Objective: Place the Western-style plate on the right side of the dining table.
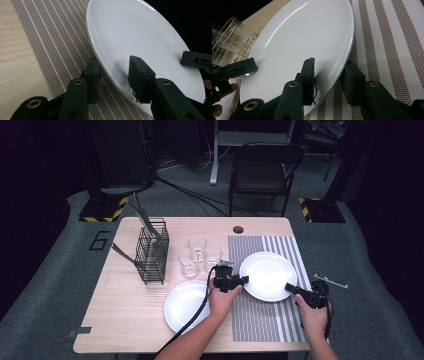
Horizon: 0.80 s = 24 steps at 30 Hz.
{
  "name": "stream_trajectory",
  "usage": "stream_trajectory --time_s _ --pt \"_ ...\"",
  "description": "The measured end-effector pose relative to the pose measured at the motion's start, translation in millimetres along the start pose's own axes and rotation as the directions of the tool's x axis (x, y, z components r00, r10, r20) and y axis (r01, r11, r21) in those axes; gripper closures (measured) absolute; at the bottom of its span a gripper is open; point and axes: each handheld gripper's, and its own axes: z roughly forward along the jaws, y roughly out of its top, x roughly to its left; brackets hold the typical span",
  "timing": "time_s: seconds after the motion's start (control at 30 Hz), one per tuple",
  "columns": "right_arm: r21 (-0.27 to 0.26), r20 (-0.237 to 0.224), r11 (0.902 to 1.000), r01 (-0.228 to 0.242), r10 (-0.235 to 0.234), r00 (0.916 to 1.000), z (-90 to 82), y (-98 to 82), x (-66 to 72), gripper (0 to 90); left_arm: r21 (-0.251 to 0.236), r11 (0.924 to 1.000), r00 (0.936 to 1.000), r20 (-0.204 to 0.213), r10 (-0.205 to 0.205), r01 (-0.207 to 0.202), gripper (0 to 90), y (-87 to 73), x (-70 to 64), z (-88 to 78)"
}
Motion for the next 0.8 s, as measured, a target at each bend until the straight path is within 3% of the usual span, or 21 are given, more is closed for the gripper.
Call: stream_trajectory --time_s 0.37,0.53,0.8 --pt "0.004 0.003 0.9998 -0.021 0.021 0.9998 2.7 -2.2 -8.2 64.8 0.015 0.9999 1.0 -0.002 0.009 -0.009 61.9 0.0 -0.1 7.0" --pt "-0.004 0.008 0.9998 -0.021 0.021 0.9998 3.5 -1.5 -10.6 64.8 0.02 0.9996 0.9998 -0.007 -0.019 0.019 61.9 0.5 -1.9 11.0" --pt "-0.006 0.015 0.9999 -0.011 0.012 0.9998 3.2 -0.1 -14.2 64.9 0.023 0.9995 0.9997 -0.011 -0.023 0.023 61.9 0.3 -4.3 16.0"
